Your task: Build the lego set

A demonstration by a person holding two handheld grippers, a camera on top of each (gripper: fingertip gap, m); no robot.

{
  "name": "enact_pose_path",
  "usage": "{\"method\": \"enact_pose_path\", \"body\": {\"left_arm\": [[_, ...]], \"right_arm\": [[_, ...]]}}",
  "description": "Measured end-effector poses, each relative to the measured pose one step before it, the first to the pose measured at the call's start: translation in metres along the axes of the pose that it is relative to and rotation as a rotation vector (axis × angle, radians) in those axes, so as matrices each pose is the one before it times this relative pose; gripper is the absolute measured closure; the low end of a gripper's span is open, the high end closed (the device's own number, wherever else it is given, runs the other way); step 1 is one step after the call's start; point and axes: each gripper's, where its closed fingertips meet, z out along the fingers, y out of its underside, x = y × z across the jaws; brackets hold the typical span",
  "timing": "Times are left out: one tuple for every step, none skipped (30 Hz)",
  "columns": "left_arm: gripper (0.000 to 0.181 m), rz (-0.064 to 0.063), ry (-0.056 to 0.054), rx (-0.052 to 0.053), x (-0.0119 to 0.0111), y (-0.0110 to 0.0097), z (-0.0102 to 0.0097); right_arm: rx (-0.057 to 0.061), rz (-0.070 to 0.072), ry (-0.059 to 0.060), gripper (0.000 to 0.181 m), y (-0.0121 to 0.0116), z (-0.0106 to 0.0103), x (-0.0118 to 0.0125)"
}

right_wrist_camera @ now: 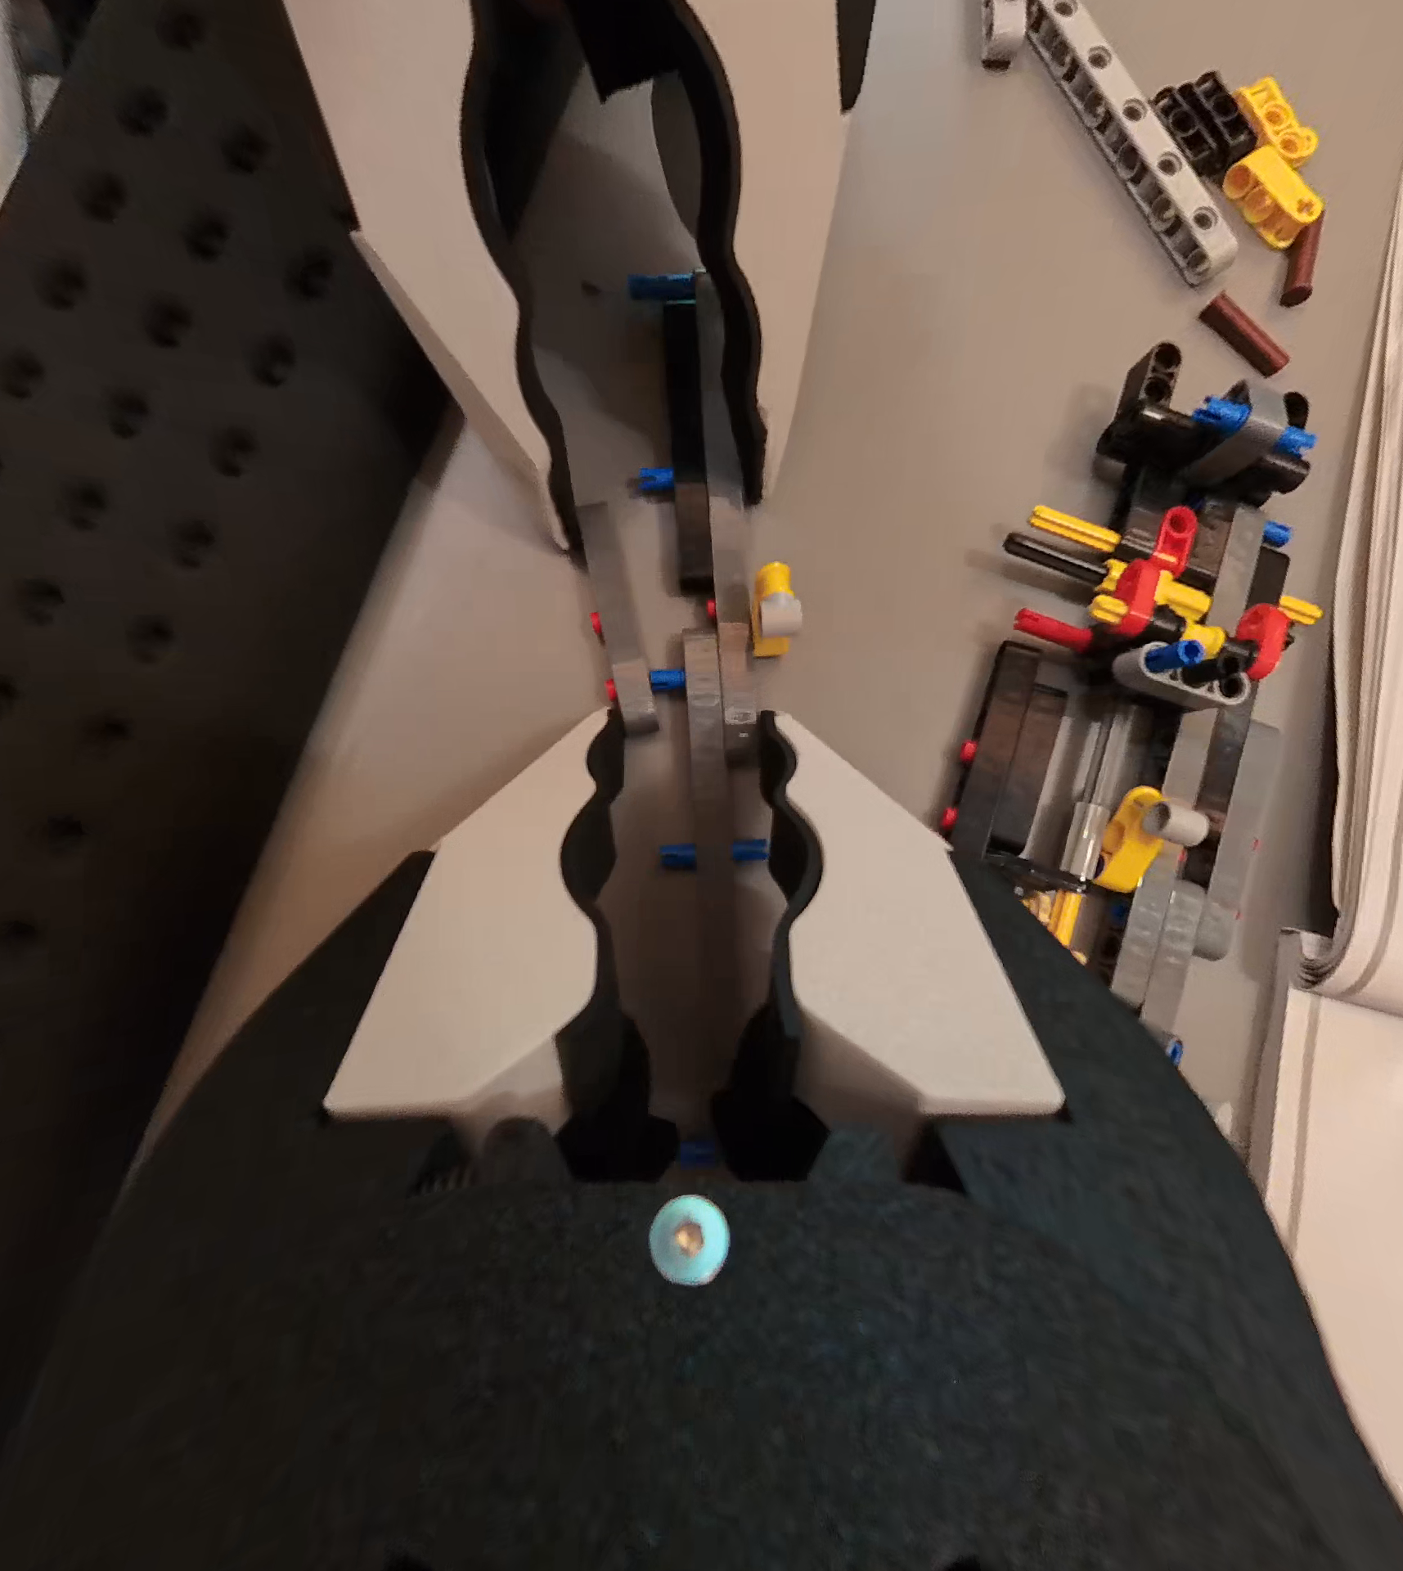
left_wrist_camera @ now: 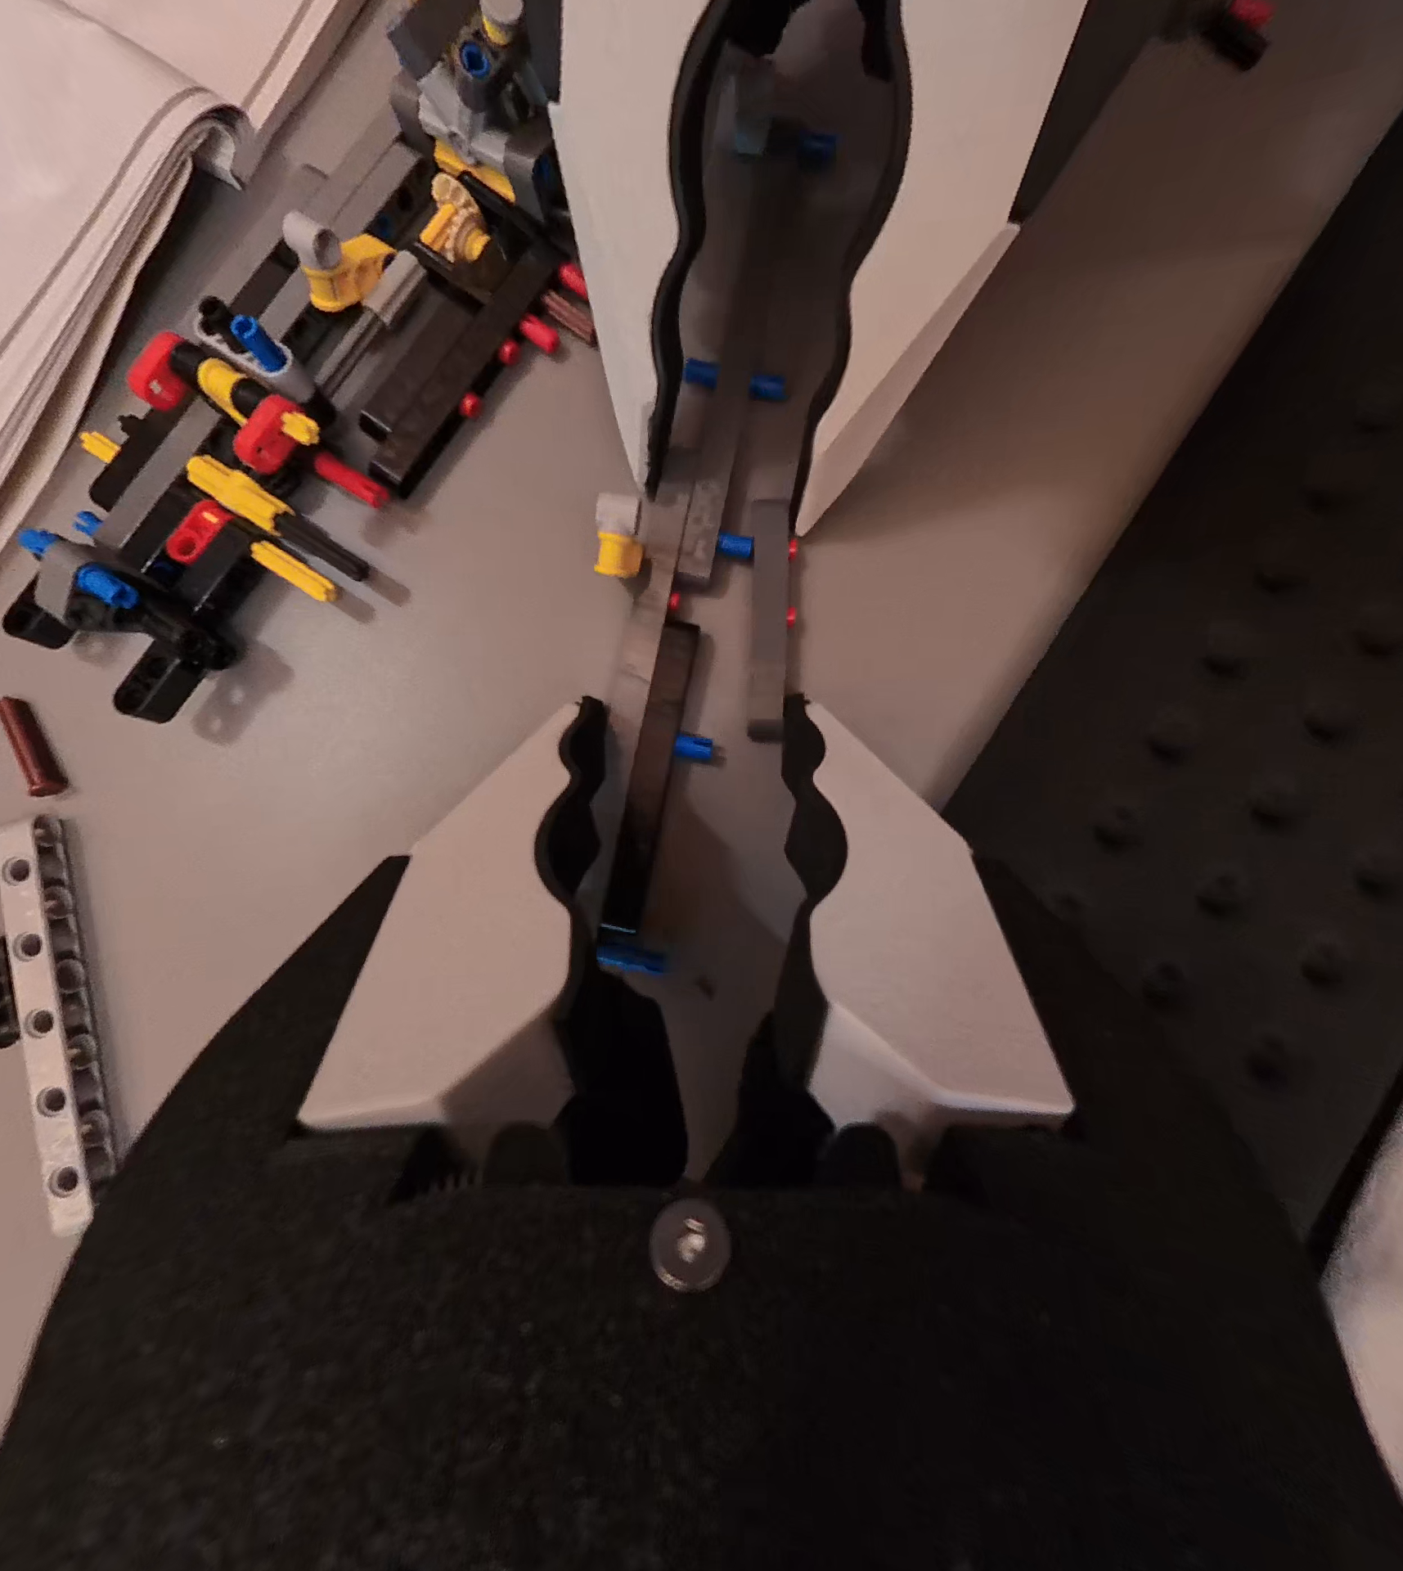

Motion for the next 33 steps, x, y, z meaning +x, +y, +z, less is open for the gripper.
{"method": "enact_pose_path", "body": {"left_arm": [[0.140, -0.0026, 0.0052, 0.0007, 0.00041, 0.00007, -0.00036], [0.139, -0.0055, 0.0106, -0.0020, 0.00091, 0.00052, -0.00077], [0.137, -0.0108, 0.0074, -0.0040, 0.00000, 0.00111, -0.00134], [0.133, -0.0047, 0.0026, -0.0056, -0.00080, 0.00209, -0.00179], [0.132, 0.0012, -0.0081, -0.0057, -0.00268, 0.00295, -0.00257], [0.131, 0.0011, -0.0143, -0.0038, -0.00395, 0.00293, -0.00263], [0.131, 0.0009, -0.0094, -0.0062, -0.00330, 0.00339, -0.00259], [0.131, 0.0035, -0.0056, -0.0061, -0.00273, 0.00319, -0.00276], [0.134, 0.0043, -0.0042, -0.0038, -0.00236, 0.00304, -0.00281], [0.137, 0.0046, -0.0051, -0.0058, -0.00270, 0.00336, -0.00283], [0.140, 0.0039, -0.0092, -0.0059, -0.00360, 0.00331, -0.00276], [0.145, 0.0031, -0.0063, -0.0007, -0.00320, 0.00236, -0.00231], [0.151, -0.0016, -0.0010, 0.0075, -0.00207, 0.00080, -0.00128], [0.153, -0.0103, 0.0081, 0.0114, -0.00051, -0.00039, 0.00003], [0.156, -0.0111, 0.0138, 0.0063, 0.00074, -0.00027, 0.00130], [0.157, -0.0070, 0.0073, 0.0018, 0.00056, 0.00018, 0.00214], [0.158, 0.0004, -0.0042, 0.0104, -0.00031, -0.00156, 0.00131], [0.159, 0.0035, -0.0049, 0.0010, 0.00007, -0.00083, 0.00077], [0.159, 0.0040, -0.0041, -0.0025, 0.00005, -0.00042, 0.00045], [0.159, 0.0024, -0.0035, -0.0019, 0.00003, -0.00048, 0.00046], [0.159, -0.0029, -0.0021, 0.0002, 0.00001, -0.00058, 0.00044], [0.160, -0.0038, -0.0023, 0.0013, -0.00013, -0.00053, 0.00036], [0.160, -0.0016, -0.0020, 0.0015, 0.00001, -0.00035, 0.00034], [0.162, -0.0036, -0.0031, 0.0019, -0.00035, -0.00033, 0.00031], [0.163, -0.0060, -0.0035, 0.0015, -0.00035, -0.00028, 0.00015], [0.163, -0.0070, -0.0035, -0.0004, -0.00057, -0.00009, 0.00007], [0.163, -0.0074, -0.0022, -0.0001, -0.00020, -0.00001, 0.00000], [0.163, -0.0033, -0.0028, 0.0003, -0.00003, -0.00009, 0.00006], [0.163, -0.0004, -0.0046, 0.0002, 0.00002, -0.00003, 0.00003], [0.163, -0.0012, -0.0033, 0.0005, 0.00029, -0.00013, 0.00010], [0.163, -0.0024, -0.0030, 0.0007, 0.00038, -0.00008, 0.00005], [0.163, 0.0001, -0.0012, 0.0006, 0.00058, -0.00013, 0.00009], [0.164, 0.0014, -0.0017, 0.0003, 0.00058, 0.00005, -0.00003]], "right_arm": [[0.0019, -0.0017, 0.0032, 0.151, 0.00004, 0.00001, -0.00003], [-0.0025, -0.0006, 0.0064, 0.150, 0.00008, -0.00022, 0.00013], [-0.0032, 0.0033, 0.0058, 0.145, 0.00008, -0.00006, 0.00027], [-0.0067, 0.0040, -0.0031, 0.141, 0.00039, -0.00005, -0.00114], [-0.0055, 0.0023, -0.0052, 0.139, 0.00016, -0.00005, -0.00150], [-0.0024, -0.0030, 0.0037, 0.139, -0.00003, -0.00002, -0.00008], [0.0020, -0.0061, 0.0058, 0.139, -0.00040, 0.00009, -0.00007], [0.0066, -0.0092, 0.0085, 0.139, -0.00079, -0.00006, 0.00045], [0.0145, -0.0097, 0.0117, 0.139, -0.00171, -0.00058, 0.00117], [0.0234, -0.0024, 0.0058, 0.140, -0.00202, -0.00098, 0.00060], [0.0140, 0.0004, 0.0045, 0.141, -0.00042, -0.00124, 0.00080], [-0.0049, -0.0036, 0.0148, 0.144, 0.00165, -0.00214, 0.00222], [-0.0048, -0.0088, 0.0047, 0.149, 0.00155, -0.00294, -0.00015], [0.0074, -0.0033, -0.0091, 0.154, -0.00030, -0.00322, -0.00318], [0.0122, 0.0004, -0.0150, 0.157, -0.00140, -0.00256, -0.00442], [0.0110, -0.0004, -0.0084, 0.158, -0.00157, -0.00084, -0.00317], [0.0009, -0.0006, -0.0032, 0.158, 0.00013, 0.00107, -0.00205], [-0.0101, -0.0013, 0.0036, 0.158, 0.00137, 0.00207, -0.00071], [-0.0122, -0.0035, -0.0002, 0.158, 0.00140, 0.00212, -0.00100], [0.0022, -0.0017, -0.0012, 0.158, -0.00102, 0.00070, -0.00105], [0.0056, -0.0015, -0.0024, 0.158, -0.00147, -0.00026, -0.00089], [0.0022, -0.0006, 0.0016, 0.159, -0.00071, -0.00030, 0.00009], [-0.0026, -0.0012, 0.0037, 0.159, 0.00048, -0.00004, 0.00040], [-0.0059, -0.0003, 0.0035, 0.159, 0.00140, 0.00040, 0.00046], [-0.0072, 0.0022, -0.0013, 0.160, 0.00178, 0.00054, -0.00042], [-0.0080, 0.0023, -0.0028, 0.160, 0.00159, 0.00046, -0.00083], [-0.0052, 0.0009, 0.0002, 0.161, 0.00087, 0.00026, -0.00057], [-0.0023, -0.0014, -0.0009, 0.163, 0.00061, 0.00020, -0.00065], [-0.0051, -0.0028, 0.0007, 0.165, 0.00088, 0.00062, -0.00046], [-0.0076, -0.0029, 0.0004, 0.166, 0.00109, 0.00108, -0.00021], [0.0047, 0.0013, -0.0027, 0.166, -0.00096, 0.00043, -0.00056], [0.0008, 0.0013, -0.0017, 0.166, -0.00043, 0.00045, -0.00023], [-0.0007, 0.0010, -0.0026, 0.167, -0.00024, 0.00048, -0.00045]]}}
